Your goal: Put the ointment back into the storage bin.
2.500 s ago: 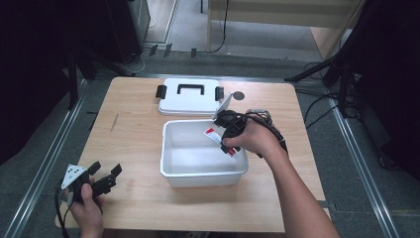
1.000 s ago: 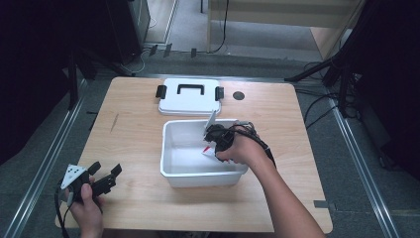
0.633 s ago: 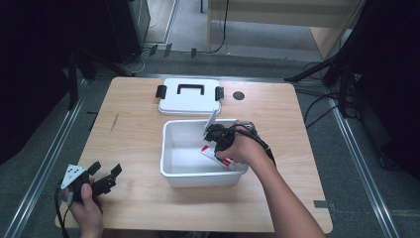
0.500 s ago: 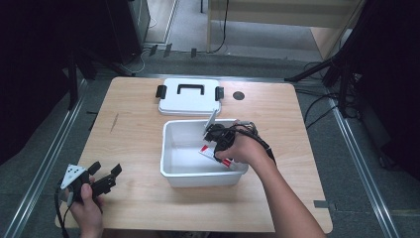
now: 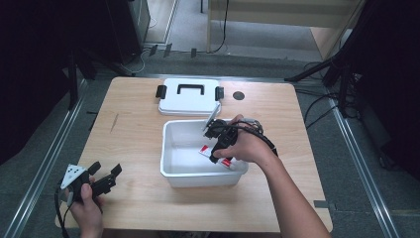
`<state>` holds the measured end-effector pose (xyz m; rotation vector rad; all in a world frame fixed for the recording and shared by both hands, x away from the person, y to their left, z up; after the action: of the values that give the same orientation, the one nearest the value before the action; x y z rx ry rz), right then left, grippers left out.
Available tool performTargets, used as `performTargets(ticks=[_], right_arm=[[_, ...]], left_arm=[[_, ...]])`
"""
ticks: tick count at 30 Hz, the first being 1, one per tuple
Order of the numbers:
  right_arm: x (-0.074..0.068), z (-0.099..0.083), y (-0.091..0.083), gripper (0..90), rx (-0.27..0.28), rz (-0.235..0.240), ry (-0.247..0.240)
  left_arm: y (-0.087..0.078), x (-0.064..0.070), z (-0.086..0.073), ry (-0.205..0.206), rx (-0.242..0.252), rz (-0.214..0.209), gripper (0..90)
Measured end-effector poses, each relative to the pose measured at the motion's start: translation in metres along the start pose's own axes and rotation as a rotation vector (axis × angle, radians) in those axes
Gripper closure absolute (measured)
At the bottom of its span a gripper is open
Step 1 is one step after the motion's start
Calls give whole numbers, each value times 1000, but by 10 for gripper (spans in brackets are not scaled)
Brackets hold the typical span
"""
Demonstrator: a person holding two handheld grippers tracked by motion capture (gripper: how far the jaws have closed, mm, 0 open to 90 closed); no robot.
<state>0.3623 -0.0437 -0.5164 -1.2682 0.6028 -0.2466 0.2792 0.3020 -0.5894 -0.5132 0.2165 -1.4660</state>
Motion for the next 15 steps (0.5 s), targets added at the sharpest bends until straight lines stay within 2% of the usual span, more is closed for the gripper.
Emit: performTargets(ticks=[4, 8, 15], right_arm=[[-4, -1, -12, 248, 11, 13, 15], [-5, -2, -28, 245, 42, -3, 28], [-2, -10, -42, 237, 67, -13, 26]], left_arm=[[0, 0, 0, 0, 0, 0, 147], [0, 0, 0, 0, 0, 0, 147], [0, 0, 0, -1, 2, -1, 147]])
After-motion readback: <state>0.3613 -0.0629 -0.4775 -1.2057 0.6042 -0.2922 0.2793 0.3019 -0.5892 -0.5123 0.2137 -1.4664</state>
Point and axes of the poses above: each handheld gripper's, and its own axes: y roughly forward along the jaws, z roughly out of its top, x roughly to its right, the point moved 9 cm from there along y, roughly forward along the jaws, and after that the axes turned 15 degrees about z, right-handed, at the moved point
